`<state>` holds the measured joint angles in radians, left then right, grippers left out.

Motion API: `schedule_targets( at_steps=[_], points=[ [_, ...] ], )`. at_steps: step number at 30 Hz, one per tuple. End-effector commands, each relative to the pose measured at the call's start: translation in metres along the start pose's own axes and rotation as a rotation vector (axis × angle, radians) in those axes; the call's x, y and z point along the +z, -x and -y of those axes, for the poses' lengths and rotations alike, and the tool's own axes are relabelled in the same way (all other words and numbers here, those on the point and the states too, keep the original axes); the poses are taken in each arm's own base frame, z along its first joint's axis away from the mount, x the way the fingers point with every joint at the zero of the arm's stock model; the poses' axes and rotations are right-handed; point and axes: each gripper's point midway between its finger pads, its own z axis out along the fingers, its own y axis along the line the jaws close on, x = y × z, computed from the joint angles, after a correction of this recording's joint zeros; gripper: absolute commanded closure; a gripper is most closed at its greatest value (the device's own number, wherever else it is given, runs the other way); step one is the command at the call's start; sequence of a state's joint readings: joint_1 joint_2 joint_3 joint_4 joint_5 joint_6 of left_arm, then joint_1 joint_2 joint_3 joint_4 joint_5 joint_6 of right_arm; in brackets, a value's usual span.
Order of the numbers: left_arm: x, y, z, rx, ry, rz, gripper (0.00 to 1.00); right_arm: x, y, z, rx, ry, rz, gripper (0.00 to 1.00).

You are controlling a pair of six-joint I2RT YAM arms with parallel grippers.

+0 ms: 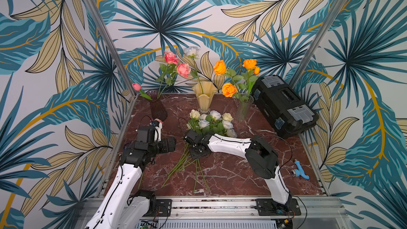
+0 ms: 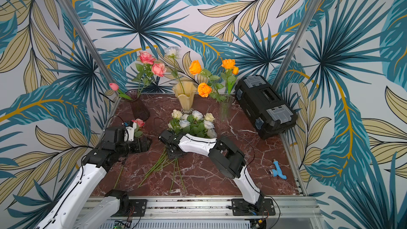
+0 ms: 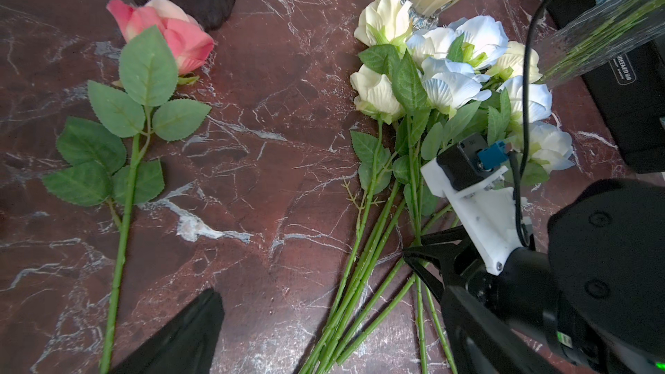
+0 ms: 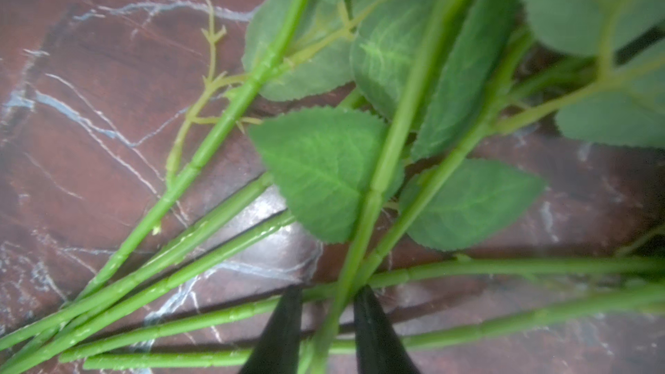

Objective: Arrange the flowers in different vases according to their variety
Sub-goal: Pick up the flower at the center of the board.

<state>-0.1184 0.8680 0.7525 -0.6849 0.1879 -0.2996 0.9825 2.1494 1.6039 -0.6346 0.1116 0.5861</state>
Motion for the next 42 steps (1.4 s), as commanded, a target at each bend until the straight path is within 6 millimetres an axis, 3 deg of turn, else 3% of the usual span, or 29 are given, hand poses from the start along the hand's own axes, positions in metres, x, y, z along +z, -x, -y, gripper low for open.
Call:
schedule_targets(
  at_steps=[1,9,22,26,30,33,36,38,42],
  points=[
    [0.001,-0.006,-0.003,-0.001,0.001,-0.006,0.00,0.006,-0.005,0.001,-0.019,-0.021,-0.024,0.72],
    [0.001,-0.006,-0.004,-0.005,0.005,-0.005,0.00,-0.001,-0.003,0.002,-0.015,-0.025,-0.008,0.75],
    [-0.001,-0.004,-0.005,-0.004,0.004,0.004,0.00,-0.016,0.001,0.004,-0.011,-0.025,0.025,0.92],
    [-0.001,-0.005,-0.005,-0.003,0.005,0.002,0.00,-0.026,0.005,0.004,-0.005,-0.019,0.048,0.91],
    [-0.002,-0.005,-0.004,-0.001,0.003,0.004,0.00,-0.027,0.007,0.003,-0.002,-0.014,0.051,0.81],
    [-0.002,-0.005,-0.004,-0.001,0.003,0.007,0.00,-0.026,0.007,0.002,0.003,-0.012,0.051,0.82],
    [-0.002,-0.005,-0.004,-0.001,0.002,0.008,0.00,-0.028,0.007,0.004,0.006,-0.019,0.056,0.92],
    [-0.003,-0.004,-0.004,0.001,0.004,0.010,0.00,-0.029,0.007,0.005,0.002,-0.022,0.059,0.93],
    [-0.003,-0.005,-0.004,0.000,0.001,0.007,0.00,-0.021,0.001,0.006,0.002,-0.024,0.034,0.83]
  ],
)
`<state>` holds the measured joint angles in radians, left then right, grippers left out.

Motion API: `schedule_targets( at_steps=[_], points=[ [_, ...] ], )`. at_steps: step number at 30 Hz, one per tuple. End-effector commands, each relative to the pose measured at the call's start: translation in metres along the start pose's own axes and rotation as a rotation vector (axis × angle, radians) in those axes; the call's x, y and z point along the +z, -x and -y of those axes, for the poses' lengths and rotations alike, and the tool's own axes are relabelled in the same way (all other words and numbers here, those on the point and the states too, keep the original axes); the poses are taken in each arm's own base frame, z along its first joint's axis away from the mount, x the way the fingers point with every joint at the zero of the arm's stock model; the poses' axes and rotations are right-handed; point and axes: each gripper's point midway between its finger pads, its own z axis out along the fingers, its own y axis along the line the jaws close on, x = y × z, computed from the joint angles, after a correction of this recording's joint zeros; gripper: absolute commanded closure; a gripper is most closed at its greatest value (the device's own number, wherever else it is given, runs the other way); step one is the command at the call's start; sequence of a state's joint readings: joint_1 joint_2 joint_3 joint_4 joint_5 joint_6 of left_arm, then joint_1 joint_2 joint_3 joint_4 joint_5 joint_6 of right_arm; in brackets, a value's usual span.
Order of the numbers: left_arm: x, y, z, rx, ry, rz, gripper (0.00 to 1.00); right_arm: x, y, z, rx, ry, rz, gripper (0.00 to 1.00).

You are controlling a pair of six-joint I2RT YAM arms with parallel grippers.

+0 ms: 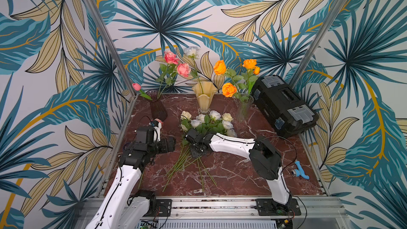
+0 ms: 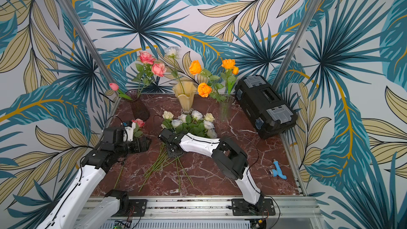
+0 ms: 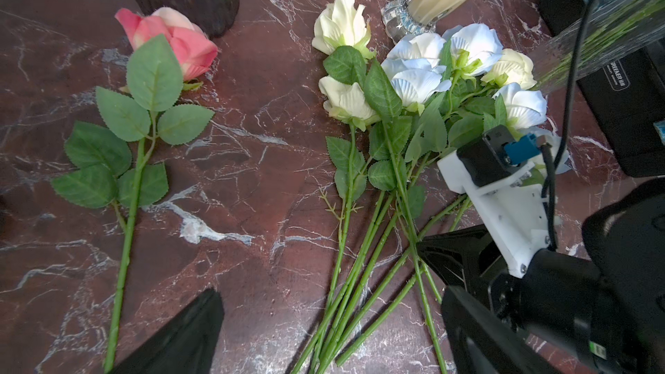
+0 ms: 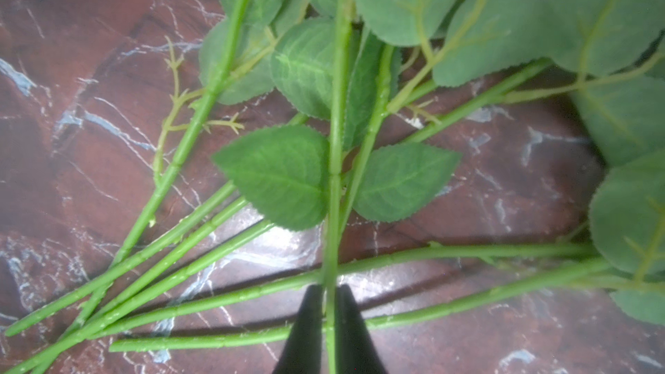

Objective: Arrange the flowers in different vases according to their variety
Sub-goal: Pick up the flower at the center of the board.

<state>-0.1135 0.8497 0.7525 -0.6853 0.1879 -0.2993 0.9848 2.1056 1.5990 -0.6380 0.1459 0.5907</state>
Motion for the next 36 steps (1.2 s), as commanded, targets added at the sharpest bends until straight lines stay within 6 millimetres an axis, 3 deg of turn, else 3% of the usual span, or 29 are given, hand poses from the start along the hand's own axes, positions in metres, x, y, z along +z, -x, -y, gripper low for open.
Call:
schedule_targets(
  at_steps=[1,13,22,36],
  points=[
    [0.001,-0.008,-0.004,-0.001,0.003,-0.011,0.00,-0.002,-0.010,0.005,-0.006,-0.021,-0.020,0.82],
    [0.000,-0.007,-0.004,0.001,0.002,-0.009,0.00,0.010,-0.032,0.019,-0.027,-0.050,-0.059,0.75],
    [0.000,-0.007,-0.005,-0.001,0.007,-0.006,0.00,-0.003,-0.037,0.018,-0.018,-0.006,-0.048,0.72],
    [-0.001,-0.007,-0.005,-0.001,0.010,-0.003,0.00,0.019,-0.043,0.010,-0.112,-0.009,-0.125,0.71]
  ],
)
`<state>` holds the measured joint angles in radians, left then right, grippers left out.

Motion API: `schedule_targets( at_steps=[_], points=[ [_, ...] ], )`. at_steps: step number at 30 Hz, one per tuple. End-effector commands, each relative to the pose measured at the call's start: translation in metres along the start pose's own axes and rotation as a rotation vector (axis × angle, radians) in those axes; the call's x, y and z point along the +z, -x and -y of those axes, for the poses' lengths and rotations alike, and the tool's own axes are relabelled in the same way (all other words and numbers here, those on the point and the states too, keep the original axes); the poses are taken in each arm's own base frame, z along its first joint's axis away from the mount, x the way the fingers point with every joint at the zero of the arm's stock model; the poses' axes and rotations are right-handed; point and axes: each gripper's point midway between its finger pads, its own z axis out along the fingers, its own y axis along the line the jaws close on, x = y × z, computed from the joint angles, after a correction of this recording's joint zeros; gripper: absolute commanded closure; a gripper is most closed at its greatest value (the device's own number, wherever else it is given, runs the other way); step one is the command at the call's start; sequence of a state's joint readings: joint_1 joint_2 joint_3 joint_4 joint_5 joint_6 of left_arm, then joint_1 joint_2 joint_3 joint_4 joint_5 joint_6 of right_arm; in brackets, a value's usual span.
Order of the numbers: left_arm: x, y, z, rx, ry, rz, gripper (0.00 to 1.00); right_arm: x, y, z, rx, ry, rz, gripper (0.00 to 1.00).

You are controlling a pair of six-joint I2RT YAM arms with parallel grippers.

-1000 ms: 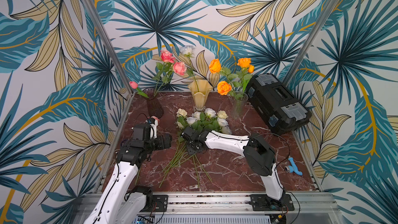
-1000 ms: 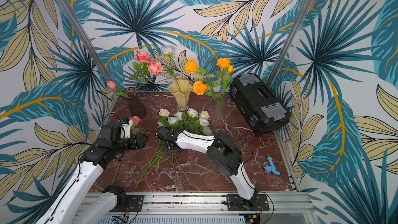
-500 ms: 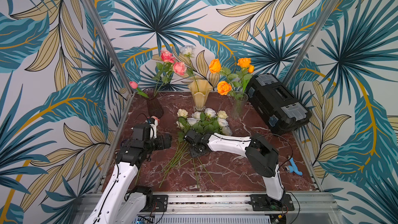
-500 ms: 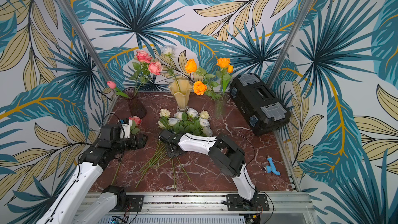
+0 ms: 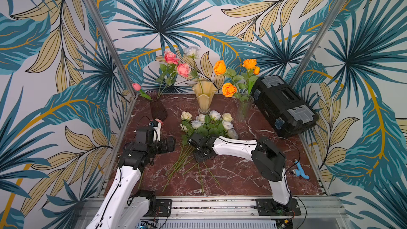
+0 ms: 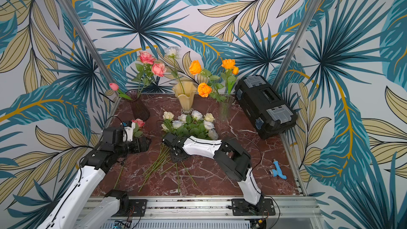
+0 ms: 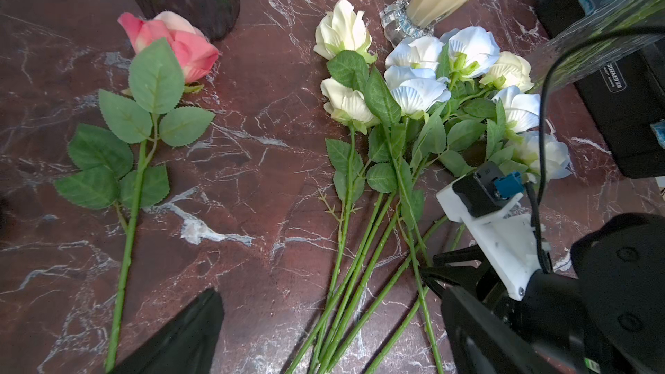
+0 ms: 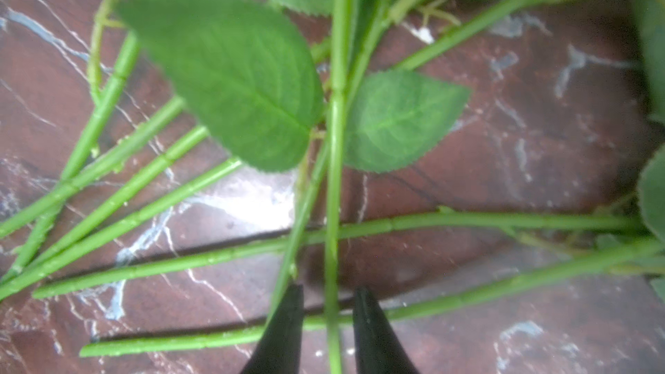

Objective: Arrange the flowers in different vases according to their variety
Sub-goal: Pick up the flower at the center of the board.

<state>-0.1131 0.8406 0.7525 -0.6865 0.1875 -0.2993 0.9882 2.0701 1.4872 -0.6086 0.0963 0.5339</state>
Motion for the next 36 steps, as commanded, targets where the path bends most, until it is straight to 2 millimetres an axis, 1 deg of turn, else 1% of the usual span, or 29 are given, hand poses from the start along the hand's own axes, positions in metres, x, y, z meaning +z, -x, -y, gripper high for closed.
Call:
schedule_targets(
  at_steps=[1,3,8,10,12,16,18,21,29,32,36],
  points=[
    [0.001,-0.008,-0.005,-0.002,0.012,-0.012,0.00,0.013,-0.012,0.001,-0.044,-0.026,-0.065,0.71],
    [0.000,-0.008,-0.005,-0.001,0.012,-0.009,0.00,0.015,-0.014,0.003,-0.037,-0.038,-0.073,0.73],
    [-0.002,-0.007,-0.005,0.000,0.010,-0.003,0.00,0.015,-0.022,0.011,-0.021,-0.067,-0.089,0.85],
    [-0.002,-0.007,-0.005,0.000,0.012,-0.002,0.00,0.012,-0.020,0.013,-0.021,-0.079,-0.071,0.92],
    [-0.002,-0.006,-0.005,0.001,0.010,0.000,0.00,0.007,-0.013,0.014,-0.026,-0.082,-0.036,0.99],
    [-0.002,-0.006,-0.005,0.000,0.011,0.001,0.00,-0.011,0.009,0.014,-0.031,-0.103,0.051,1.00],
    [-0.002,-0.006,-0.005,0.000,0.011,0.001,0.00,-0.027,0.023,0.015,-0.019,-0.106,0.105,1.00],
    [-0.002,-0.007,-0.004,0.003,0.007,-0.001,0.00,-0.049,0.036,0.014,0.000,-0.101,0.167,1.00],
    [-0.001,-0.006,-0.004,0.001,0.006,0.003,0.00,-0.104,0.059,0.012,0.027,-0.065,0.283,1.00],
    [-0.001,-0.006,-0.004,0.002,0.005,0.005,0.00,-0.133,0.074,0.015,0.033,-0.070,0.364,1.00],
    [-0.001,-0.006,-0.004,0.004,0.003,0.005,0.00,-0.179,0.105,0.015,-0.001,-0.087,0.496,1.00]
  ],
)
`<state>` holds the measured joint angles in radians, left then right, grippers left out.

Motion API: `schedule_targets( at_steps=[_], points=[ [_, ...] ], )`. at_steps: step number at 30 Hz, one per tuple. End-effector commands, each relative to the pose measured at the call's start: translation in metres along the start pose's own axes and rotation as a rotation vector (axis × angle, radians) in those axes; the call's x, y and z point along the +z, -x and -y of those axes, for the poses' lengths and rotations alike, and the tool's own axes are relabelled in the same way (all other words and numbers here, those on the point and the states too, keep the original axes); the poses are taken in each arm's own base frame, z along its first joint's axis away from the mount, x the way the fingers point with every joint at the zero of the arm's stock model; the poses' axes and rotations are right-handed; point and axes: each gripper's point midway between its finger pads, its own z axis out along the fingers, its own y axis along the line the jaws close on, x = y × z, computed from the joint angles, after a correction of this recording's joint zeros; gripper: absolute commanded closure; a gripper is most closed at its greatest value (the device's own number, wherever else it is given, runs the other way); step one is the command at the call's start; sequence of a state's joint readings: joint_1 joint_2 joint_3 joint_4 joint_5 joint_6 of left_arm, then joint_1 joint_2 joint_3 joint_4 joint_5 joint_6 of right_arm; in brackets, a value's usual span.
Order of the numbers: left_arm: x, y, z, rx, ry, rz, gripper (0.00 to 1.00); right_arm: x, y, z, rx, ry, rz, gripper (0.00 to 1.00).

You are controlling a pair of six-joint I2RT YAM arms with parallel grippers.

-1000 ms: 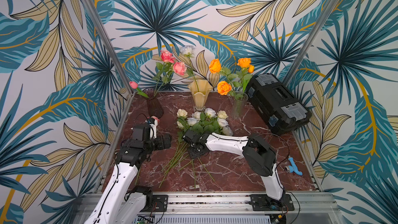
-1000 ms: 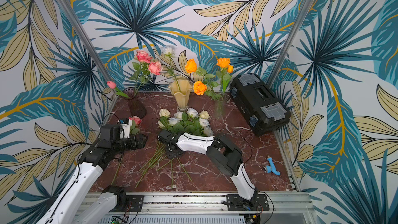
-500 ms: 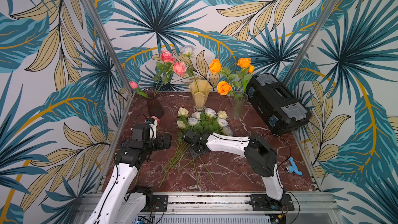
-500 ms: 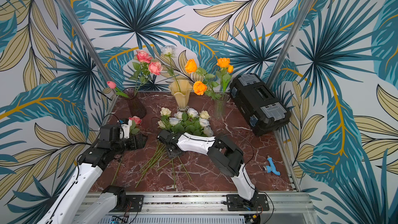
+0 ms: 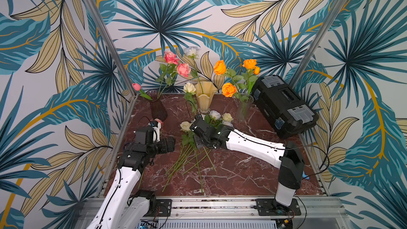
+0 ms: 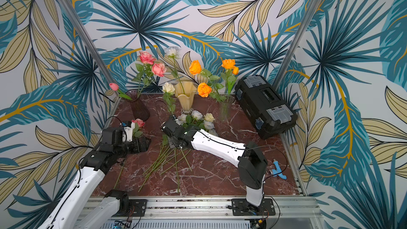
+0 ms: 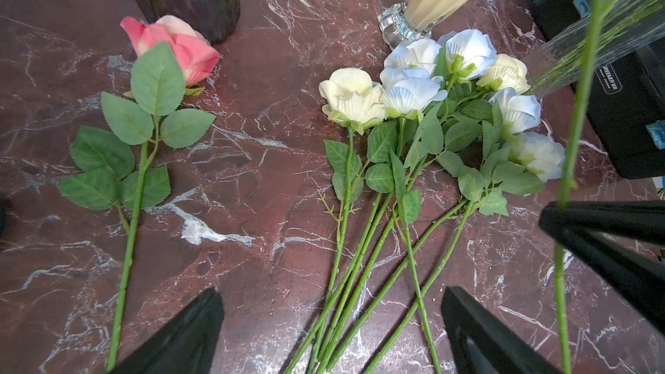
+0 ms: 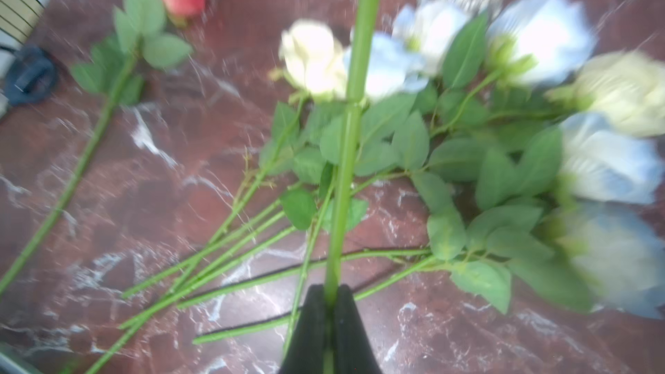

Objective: Arrange the flowers in different vases according to their variety
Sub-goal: Pick up the flower at the center of the board, then insert the flower into the vase.

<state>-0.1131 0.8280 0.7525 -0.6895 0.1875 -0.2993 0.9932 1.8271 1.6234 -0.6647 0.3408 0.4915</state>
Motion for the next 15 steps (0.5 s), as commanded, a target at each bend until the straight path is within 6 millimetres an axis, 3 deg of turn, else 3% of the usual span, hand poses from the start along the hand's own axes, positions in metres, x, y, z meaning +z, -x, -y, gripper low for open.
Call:
schedule_targets(
  at_steps=[1,7,11,15],
  points=[
    [0.001,-0.007,-0.005,0.003,0.006,-0.004,0.00,-0.032,0.042,0.006,-0.039,-0.035,0.130,1.00],
    [0.000,-0.006,-0.004,0.004,0.006,0.004,0.00,-0.076,0.103,0.007,-0.053,-0.035,0.290,1.00],
    [-0.002,-0.005,-0.005,0.002,0.011,0.011,0.00,-0.098,0.139,0.023,-0.040,-0.072,0.376,1.00],
    [-0.003,-0.005,-0.005,0.002,0.009,0.016,0.00,-0.107,0.178,0.043,-0.029,-0.123,0.461,1.00]
  ],
)
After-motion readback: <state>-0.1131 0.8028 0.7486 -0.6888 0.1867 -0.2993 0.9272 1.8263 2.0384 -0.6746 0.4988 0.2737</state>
